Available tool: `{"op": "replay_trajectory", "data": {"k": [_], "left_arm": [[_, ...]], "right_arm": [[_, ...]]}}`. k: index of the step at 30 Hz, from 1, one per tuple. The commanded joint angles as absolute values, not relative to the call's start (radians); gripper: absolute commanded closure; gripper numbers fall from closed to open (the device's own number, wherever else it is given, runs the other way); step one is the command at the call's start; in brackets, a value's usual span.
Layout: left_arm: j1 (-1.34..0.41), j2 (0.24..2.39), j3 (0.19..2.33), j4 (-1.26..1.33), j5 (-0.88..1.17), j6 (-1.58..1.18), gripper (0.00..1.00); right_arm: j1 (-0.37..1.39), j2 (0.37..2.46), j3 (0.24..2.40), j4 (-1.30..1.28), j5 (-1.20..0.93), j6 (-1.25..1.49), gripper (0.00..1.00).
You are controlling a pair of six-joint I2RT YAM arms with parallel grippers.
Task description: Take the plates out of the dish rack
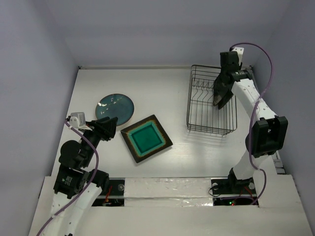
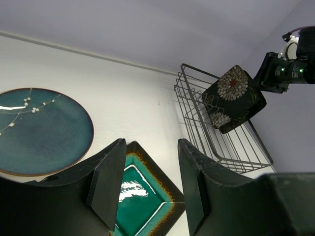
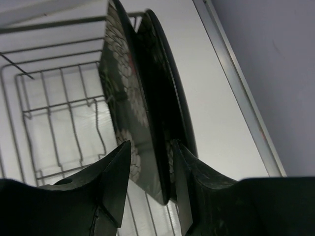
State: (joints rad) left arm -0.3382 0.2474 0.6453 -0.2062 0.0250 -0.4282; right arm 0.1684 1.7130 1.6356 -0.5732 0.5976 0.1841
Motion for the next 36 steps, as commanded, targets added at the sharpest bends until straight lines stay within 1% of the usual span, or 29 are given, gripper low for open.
{"op": "replay_trajectory", "data": {"k": [1, 6, 9, 10, 12, 13, 14, 16, 22, 27, 33, 36], "left_arm": [[-0.333, 0.261, 0.635, -0.150, 0.041, -0.420, 0.57], [-0.333, 0.258, 0.634, -0.152, 0.038, -0.420, 0.57], [-0.333, 0.259, 0.635, -0.152, 0.038, -0.420, 0.57], [-0.333, 0.258, 0.635, -0.153, 0.038, -0.420, 0.57], [-0.333, 0.256, 0.634, -0.152, 0.038, -0.420, 0.57], [-0.333, 0.256, 0.635, -0.153, 0.038, -0.422, 0.57], [-0.333, 0.256, 0.635, -0.153, 0.038, -0.420, 0.57], [-0.333, 0.253, 0.635, -0.152, 0.037, -0.422, 0.57], [-0.333, 0.252, 0.634, -0.152, 0.037, -0.422, 0.57], [-0.333, 0.252, 0.634, -0.153, 0.038, -0.420, 0.57], [-0.333, 0.256, 0.634, -0.150, 0.041, -0.422, 0.57], [-0.333, 0.255, 0.634, -0.152, 0.038, -0.423, 0.57]], "right_arm": [[0.146, 1.727, 1.693, -0.589, 0.612, 0.147, 0.56], [0.137, 1.822, 1.749, -0.617, 0.618, 0.135, 0.62], [0.137, 1.855, 1.753, -0.614, 0.643, 0.133, 0.69], [0.137, 1.856, 1.752, -0.614, 0.649, 0.124, 0.76], [0.137, 1.849, 1.749, -0.618, 0.660, 0.115, 0.82], [0.137, 1.844, 1.749, -0.620, 0.661, 0.107, 0.90], [0.137, 1.835, 1.743, -0.617, 0.664, 0.100, 0.94], [0.150, 1.793, 1.726, -0.591, 0.705, 0.065, 1.00], [0.230, 1.686, 1.687, -0.531, 0.877, -0.090, 1.00], [0.276, 1.588, 1.632, -0.437, 0.903, -0.198, 1.00], [0.336, 1.465, 1.674, -0.443, 0.897, -0.137, 1.00], [0.367, 1.389, 1.712, -0.466, 0.821, -0.052, 1.00]]}}
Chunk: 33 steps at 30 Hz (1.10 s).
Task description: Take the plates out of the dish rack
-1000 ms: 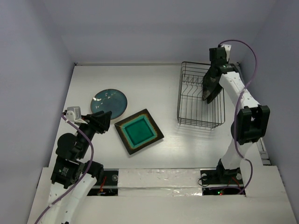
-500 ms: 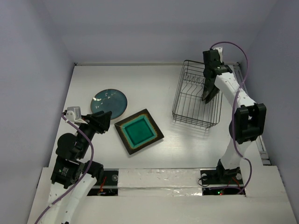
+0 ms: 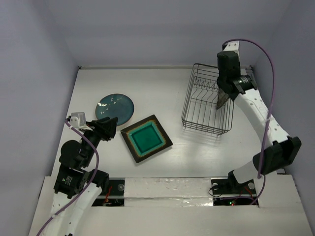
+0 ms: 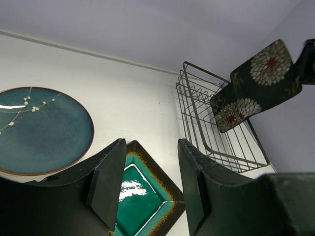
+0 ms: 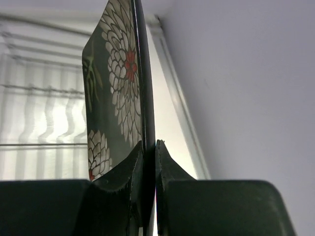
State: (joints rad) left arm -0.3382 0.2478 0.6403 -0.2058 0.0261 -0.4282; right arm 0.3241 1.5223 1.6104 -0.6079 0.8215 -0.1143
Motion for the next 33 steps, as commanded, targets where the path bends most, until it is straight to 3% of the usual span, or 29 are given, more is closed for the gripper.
{"op": "replay_trajectory", "data": {"k": [1, 5, 9, 12, 19, 33], "left_arm": [[-0.333, 0.255, 0.634, -0.150, 0.038, -0.423, 0.57], [-0.333, 0.250, 0.635, -0.155, 0.031, -0.423, 0.57], [-0.333, 0.248, 0.635, -0.153, 0.023, -0.423, 0.57], [-0.324, 0.253, 0.637, -0.153, 0.028, -0.422, 0.57], [-0.324, 0.250, 0.637, -0.155, 0.026, -0.423, 0.57], [-0.324, 0.242, 0.635, -0.155, 0.029, -0.423, 0.57]], "right_arm": [[0.383, 1.367, 1.715, -0.465, 0.725, -0.002, 1.00], [0.446, 1.252, 1.610, -0.398, 0.481, 0.171, 1.00], [0.508, 1.138, 1.277, -0.110, 0.074, 0.388, 1.00], [0.549, 1.100, 1.143, 0.092, -0.064, 0.556, 1.00], [0.736, 1.213, 1.043, 0.224, -0.173, 0.678, 1.00], [0.788, 1.528, 1.020, 0.311, -0.186, 0.726, 1.00]]}}
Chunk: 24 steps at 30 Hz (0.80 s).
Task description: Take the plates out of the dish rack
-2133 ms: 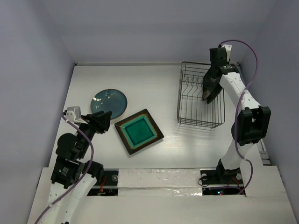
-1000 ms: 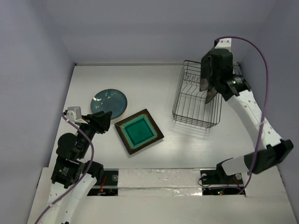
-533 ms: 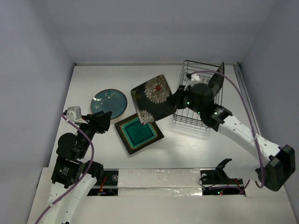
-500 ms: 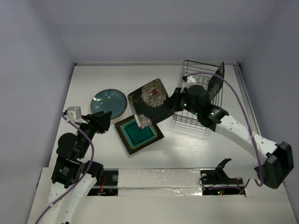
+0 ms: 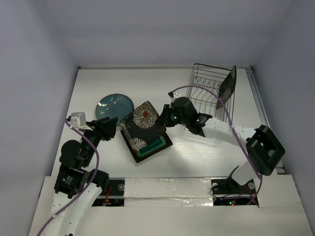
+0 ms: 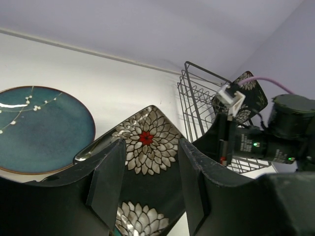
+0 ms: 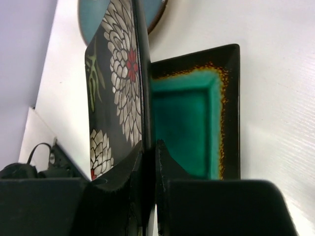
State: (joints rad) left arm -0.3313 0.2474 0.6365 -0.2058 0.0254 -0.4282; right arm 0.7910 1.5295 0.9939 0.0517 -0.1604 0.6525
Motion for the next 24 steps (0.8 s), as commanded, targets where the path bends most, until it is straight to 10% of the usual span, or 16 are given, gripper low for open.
{"op": "replay_trajectory", "data": {"k": [1, 15, 24], "left_arm": [[-0.324, 0.242, 0.635, -0.153, 0.031, -0.423, 0.57], [-0.315, 0.238, 0.635, -0.150, 0.038, -0.423, 0.57], [-0.314, 0.236, 0.634, -0.152, 0.035, -0.423, 0.57]], "right_arm": [[0.788, 1.538, 1.011, 0.319, -0.183, 0.739, 1.00], [0.807, 1.601, 0.916, 0.315, -0.186, 0.759, 0.98], [0.825, 1.614, 0.873, 0.221, -0.114, 0.724, 0.71]]}}
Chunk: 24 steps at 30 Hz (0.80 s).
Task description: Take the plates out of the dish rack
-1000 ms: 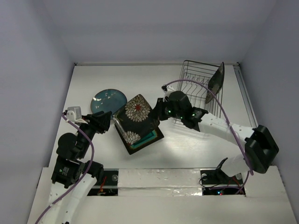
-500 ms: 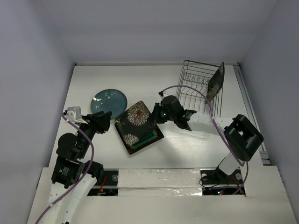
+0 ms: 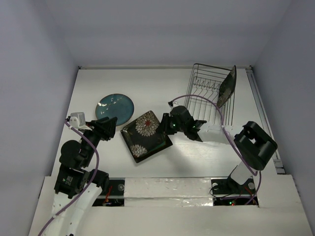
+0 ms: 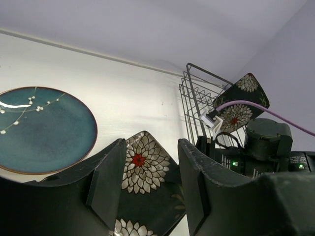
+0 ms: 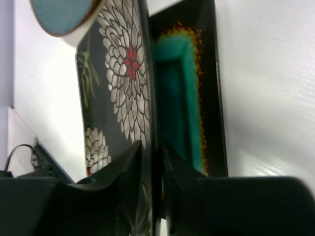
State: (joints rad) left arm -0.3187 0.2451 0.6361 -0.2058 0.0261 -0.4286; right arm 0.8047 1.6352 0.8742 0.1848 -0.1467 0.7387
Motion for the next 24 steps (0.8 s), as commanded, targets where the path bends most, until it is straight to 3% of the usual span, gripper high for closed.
{"op": "replay_trajectory", "data": {"k": [1, 2, 11, 14, 19, 22, 23, 24], "left_arm": [[-0.314, 0.238, 0.634, -0.152, 0.037, -0.423, 0.57], [-0.314, 0.236, 0.634, -0.152, 0.037, -0.423, 0.57], [-0.314, 0.230, 0.635, -0.153, 0.034, -0.422, 0.57], [-0.314, 0.229, 0.637, -0.153, 0.035, -0.422, 0.57], [-0.314, 0.227, 0.637, -0.152, 0.035, -0.423, 0.56], [-0.314, 0.225, 0.635, -0.150, 0.035, -0.423, 0.56], [-0.314, 0.222, 0.635, -0.152, 0.035, -0.422, 0.56], [-0.314, 0.221, 0.635, -0.152, 0.035, -0.423, 0.56]], "right_arm": [[0.825, 1.612, 0.879, 0.203, -0.086, 0.700, 0.66], [0.825, 1.609, 0.890, 0.187, -0.074, 0.689, 0.56], [0.845, 1.609, 0.994, 0.006, 0.043, 0.586, 0.25], [0.883, 1.602, 1.034, -0.061, 0.116, 0.552, 0.19], [0.939, 1.534, 1.104, -0.182, 0.176, 0.517, 0.18], [0.953, 1.436, 1.137, -0.228, 0.268, 0.509, 0.38], [0.953, 1.404, 1.149, -0.241, 0.401, 0.493, 0.66], [0.925, 1.352, 1.166, -0.285, 0.479, 0.483, 0.85]]}}
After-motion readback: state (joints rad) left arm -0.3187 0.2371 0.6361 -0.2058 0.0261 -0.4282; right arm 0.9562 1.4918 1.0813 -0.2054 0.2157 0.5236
